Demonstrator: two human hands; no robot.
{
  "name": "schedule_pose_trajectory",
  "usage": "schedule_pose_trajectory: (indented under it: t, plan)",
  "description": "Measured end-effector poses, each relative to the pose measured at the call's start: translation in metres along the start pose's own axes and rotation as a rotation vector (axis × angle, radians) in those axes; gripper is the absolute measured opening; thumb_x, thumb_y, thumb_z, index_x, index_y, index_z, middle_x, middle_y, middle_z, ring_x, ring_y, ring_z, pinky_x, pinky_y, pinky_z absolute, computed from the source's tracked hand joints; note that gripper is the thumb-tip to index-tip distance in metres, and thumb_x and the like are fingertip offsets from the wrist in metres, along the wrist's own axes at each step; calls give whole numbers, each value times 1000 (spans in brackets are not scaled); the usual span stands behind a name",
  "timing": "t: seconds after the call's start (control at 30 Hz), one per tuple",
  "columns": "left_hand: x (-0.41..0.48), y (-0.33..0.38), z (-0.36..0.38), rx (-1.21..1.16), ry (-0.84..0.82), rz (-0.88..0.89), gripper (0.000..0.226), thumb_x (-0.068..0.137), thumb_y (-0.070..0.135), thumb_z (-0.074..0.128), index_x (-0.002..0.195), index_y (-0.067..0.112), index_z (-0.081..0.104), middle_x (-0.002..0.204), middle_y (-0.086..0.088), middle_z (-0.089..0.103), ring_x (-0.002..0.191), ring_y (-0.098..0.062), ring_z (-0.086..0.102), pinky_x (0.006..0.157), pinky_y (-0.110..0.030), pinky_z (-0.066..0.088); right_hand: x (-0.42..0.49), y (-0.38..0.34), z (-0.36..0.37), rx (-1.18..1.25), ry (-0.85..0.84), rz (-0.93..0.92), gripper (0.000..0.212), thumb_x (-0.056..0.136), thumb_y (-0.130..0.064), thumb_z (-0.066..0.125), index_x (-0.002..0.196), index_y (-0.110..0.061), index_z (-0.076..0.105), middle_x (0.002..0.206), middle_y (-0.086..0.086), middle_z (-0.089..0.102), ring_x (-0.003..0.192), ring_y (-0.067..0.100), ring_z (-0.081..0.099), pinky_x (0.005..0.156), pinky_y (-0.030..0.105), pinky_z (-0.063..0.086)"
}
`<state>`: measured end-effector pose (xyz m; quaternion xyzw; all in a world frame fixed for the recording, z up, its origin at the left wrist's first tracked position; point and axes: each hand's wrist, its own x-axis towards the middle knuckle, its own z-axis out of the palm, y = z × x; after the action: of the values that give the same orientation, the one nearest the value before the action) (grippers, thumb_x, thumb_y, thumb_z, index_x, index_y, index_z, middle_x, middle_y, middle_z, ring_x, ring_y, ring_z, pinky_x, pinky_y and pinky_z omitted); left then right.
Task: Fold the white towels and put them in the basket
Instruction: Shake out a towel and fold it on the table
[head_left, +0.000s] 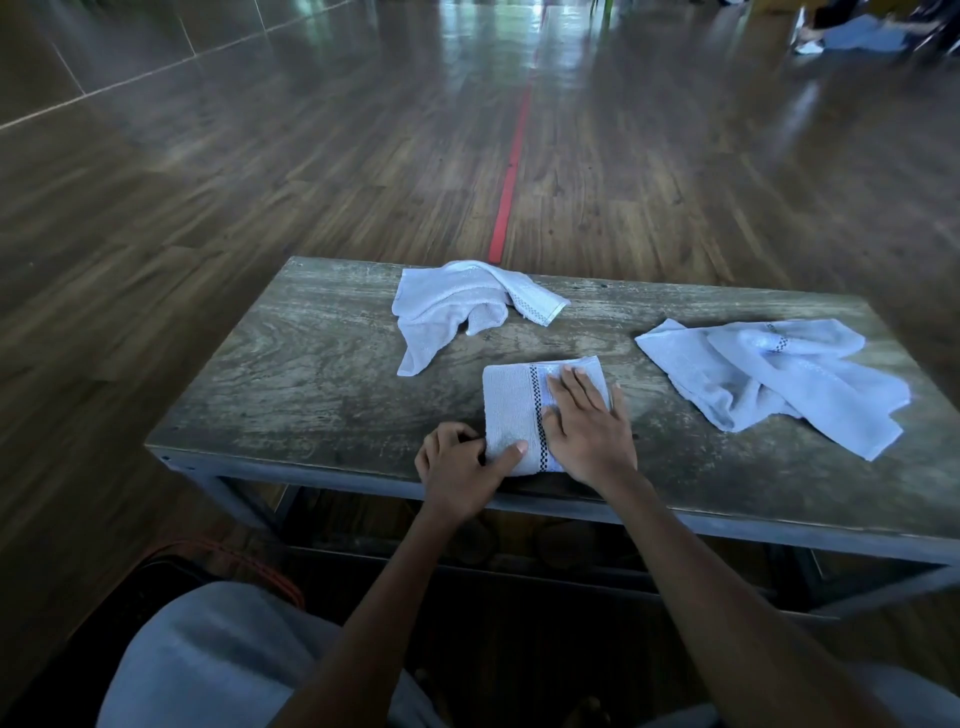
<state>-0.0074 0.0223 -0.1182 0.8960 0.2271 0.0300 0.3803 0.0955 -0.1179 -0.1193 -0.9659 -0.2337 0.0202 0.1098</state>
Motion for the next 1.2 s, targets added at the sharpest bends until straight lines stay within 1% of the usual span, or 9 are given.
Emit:
schedule_pose_trajectory:
  t: [0.17,0.3,0.4,0.57,0.73,0.83,0.93,1.07,1.2]
  plan:
    - [-4,-4,6,-6,153,31,51,75,61,65,58,20,40,102,6,40,105,-14,35,100,-30,19,-3,5,3,76,67,-45,55,99,-42,24,150,-24,21,159,-6,9,146,5,-3,118,42,-12]
    - [-11,-13,7,-83,283,35,51,65,56,75,64,22,37,89,3,44,92,-13,36,98,-38,31,-7,23,-3,540,140,-63,49,96,-34,44,142,-18,40,153,3,32,144,14,21,119,48,11]
    - [-12,-12,3,-137,318,14,46,67,53,76,77,21,44,96,3,44,99,-13,37,101,-36,26,-32,43,-8,720,235,62,46,96,-35,48,139,-18,44,144,-1,44,135,15,35,112,41,30]
    - [-2,20,12,50,285,265,46,76,56,60,106,22,52,114,5,44,117,-14,33,101,-30,12,-76,55,-8,672,393,270,32,91,-33,55,114,-12,63,118,4,60,120,23,47,96,25,32]
    - [31,47,28,468,-18,477,67,90,61,36,146,27,26,158,1,14,146,-16,7,114,-44,0,-62,55,-19,587,112,359,23,87,-43,60,107,-32,67,138,-8,46,131,18,31,108,38,21]
    - [40,40,33,584,-77,466,67,91,65,25,149,33,16,160,3,5,147,-16,2,116,-46,-1,-57,55,-31,735,-7,405,13,85,-45,63,96,-41,66,140,-16,39,137,15,17,112,40,5]
    - [38,34,37,623,-39,486,69,90,68,17,149,33,15,160,3,6,147,-17,2,115,-46,-3,-57,56,-36,904,-54,411,11,81,-35,68,80,-44,64,138,-15,39,136,13,15,115,40,3]
    - [37,35,38,603,-26,480,81,80,70,-1,150,32,15,160,2,6,147,-16,0,116,-45,-5,-57,56,-38,852,-104,404,9,80,-37,68,86,-43,65,139,-17,34,135,12,12,110,36,0]
    - [36,37,38,592,-28,453,74,86,69,2,150,35,14,160,5,4,147,-14,-3,117,-45,-6,-57,55,-36,733,-138,389,15,80,-44,67,91,-34,66,142,-16,29,134,14,9,108,35,4]
